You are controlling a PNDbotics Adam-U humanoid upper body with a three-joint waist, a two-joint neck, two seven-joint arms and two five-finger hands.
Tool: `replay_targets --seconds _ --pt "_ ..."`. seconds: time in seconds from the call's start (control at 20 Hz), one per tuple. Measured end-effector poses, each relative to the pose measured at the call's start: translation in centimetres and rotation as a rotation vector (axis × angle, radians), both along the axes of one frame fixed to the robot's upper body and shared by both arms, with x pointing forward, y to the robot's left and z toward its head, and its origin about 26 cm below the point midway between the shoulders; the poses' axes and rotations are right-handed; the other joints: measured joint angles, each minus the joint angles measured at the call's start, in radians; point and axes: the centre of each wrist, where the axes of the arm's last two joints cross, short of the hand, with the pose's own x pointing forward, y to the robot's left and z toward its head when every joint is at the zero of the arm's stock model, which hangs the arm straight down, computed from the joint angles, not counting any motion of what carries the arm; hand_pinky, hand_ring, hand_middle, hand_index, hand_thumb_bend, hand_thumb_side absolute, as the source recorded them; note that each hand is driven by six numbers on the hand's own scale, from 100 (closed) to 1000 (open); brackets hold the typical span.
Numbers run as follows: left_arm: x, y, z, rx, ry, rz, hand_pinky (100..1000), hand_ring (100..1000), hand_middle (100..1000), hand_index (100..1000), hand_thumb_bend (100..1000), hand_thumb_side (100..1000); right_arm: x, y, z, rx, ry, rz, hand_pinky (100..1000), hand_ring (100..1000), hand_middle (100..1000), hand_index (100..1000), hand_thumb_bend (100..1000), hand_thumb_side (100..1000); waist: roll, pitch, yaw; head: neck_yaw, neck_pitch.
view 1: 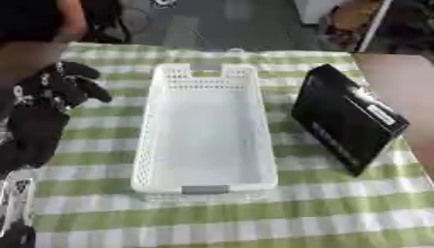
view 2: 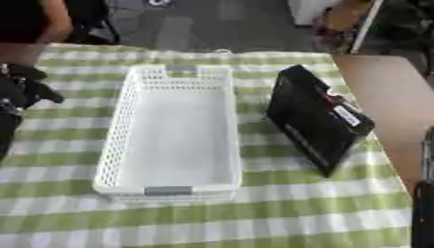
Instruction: Pick up objects on the table and place them in the box.
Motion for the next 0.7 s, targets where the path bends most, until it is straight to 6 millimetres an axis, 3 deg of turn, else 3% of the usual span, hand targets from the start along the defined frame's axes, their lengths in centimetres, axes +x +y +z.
replay_targets --seconds 0.7 --pt "0.0 0.0 0.0 0.0 0.0 0.0 648 581 692 561 1000 866 0.0 0.0 0.0 -0.006 0.005 0.001 747 830 850 847 100 567 0.0 0.0 0.0 0.0 0.0"
